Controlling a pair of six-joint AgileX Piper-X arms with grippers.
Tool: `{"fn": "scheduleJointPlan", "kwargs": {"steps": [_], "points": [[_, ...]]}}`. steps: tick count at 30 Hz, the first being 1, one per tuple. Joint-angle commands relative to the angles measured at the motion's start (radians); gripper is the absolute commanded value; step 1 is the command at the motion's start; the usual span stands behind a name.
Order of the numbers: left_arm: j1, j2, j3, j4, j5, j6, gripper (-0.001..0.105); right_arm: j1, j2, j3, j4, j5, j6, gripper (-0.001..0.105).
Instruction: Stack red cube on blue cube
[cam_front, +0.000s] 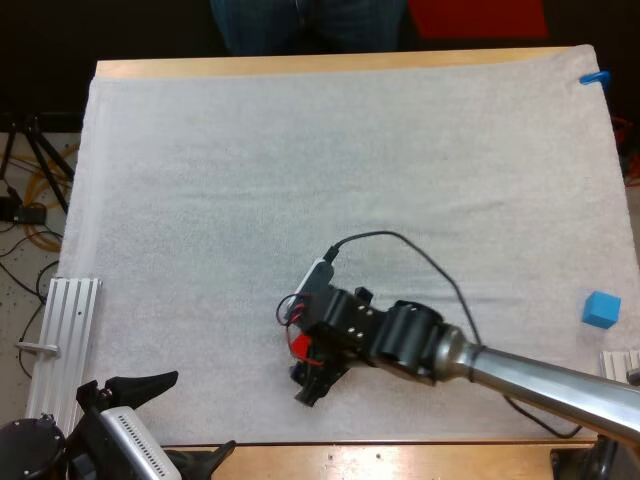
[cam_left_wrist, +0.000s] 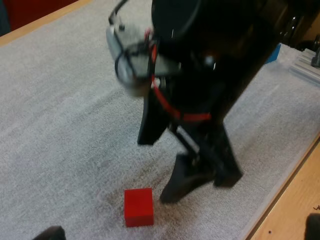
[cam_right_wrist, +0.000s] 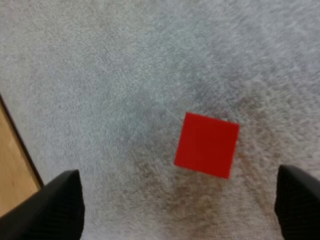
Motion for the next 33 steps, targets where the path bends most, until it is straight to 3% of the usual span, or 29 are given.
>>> {"fn": "scheduleJointPlan", "kwargs": {"steps": [1,26,29,33], "points": [[-0.005,0.003,-0.004,0.013,0.012,0.003,0.087,-0.001,0.019,-0.010,-0.013,0.002,0.020,0.075],[-0.005,0.003,-0.004,0.013,0.012,0.003,0.087,-0.011,0.273,-0.010,-0.153,0.062,0.090,0.075],[-0.005,0.003,-0.004,0.013,0.012,0.003,0.087,-0.024,0.281,-0.010,-0.155,0.062,0.100,0.065],[-0.005,0.003,-0.004,0.013,0.012,0.003,0.087,-0.053,0.297,-0.010,-0.157,0.043,0.126,0.043]]}}
